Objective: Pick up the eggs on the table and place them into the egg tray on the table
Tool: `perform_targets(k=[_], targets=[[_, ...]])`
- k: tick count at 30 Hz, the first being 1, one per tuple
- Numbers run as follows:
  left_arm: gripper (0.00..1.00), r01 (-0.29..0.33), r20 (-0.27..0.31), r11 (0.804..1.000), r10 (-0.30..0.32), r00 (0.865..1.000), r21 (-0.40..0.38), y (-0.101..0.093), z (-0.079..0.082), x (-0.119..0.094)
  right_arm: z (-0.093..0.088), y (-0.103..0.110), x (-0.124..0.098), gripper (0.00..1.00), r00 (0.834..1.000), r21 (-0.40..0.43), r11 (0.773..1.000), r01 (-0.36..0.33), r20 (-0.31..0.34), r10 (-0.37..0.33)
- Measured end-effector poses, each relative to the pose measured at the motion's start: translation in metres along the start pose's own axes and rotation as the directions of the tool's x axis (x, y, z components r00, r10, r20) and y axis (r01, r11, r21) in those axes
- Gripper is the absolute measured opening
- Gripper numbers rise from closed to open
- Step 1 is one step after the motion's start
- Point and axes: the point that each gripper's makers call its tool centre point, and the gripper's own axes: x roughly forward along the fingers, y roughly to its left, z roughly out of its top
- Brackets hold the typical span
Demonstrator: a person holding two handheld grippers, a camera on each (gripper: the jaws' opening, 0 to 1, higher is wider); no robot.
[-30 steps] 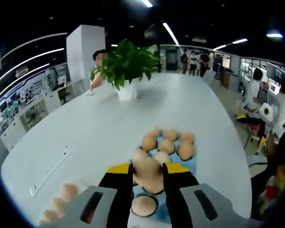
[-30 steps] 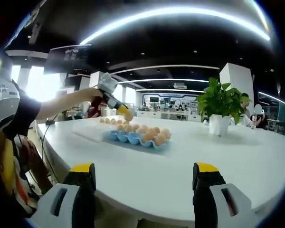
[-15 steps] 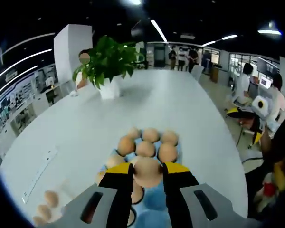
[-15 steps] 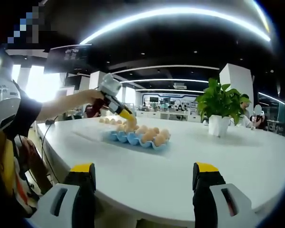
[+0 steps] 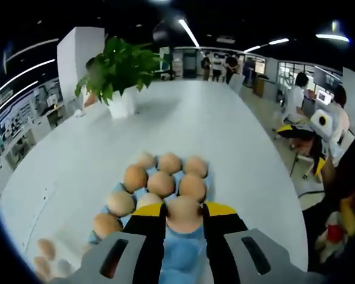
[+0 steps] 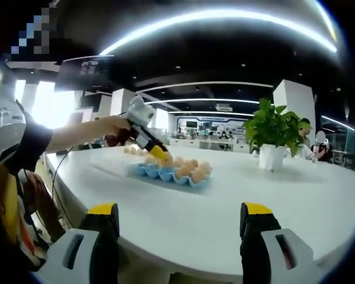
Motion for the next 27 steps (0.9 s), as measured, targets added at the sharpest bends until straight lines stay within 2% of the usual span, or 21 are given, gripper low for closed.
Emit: perform_targets(k=[9, 22, 27], targets=[[0.24, 0.018, -0.026, 1.0, -0.018, 0.999, -0.011, -0.003, -0.009, 0.013, -0.001, -0.001, 0.0, 0.88, 1.0, 0.003, 1.0, 0.0, -0.001, 0.0], [0.24, 0.016, -0.043, 1.0, -0.016, 0.999, -0.014, 0.0, -0.016, 0.017, -0.005, -0.001, 0.002, 0.88, 1.0, 0.006, 1.0, -0.004, -0.009, 0.004], [0.24, 0.016, -0.032, 1.0, -0.017, 0.999, -0.018, 0.0, -0.016, 0.018, -0.006, -0.002, 0.002, 0.88, 1.0, 0.006, 1.0, -0.003, -0.013, 0.003]])
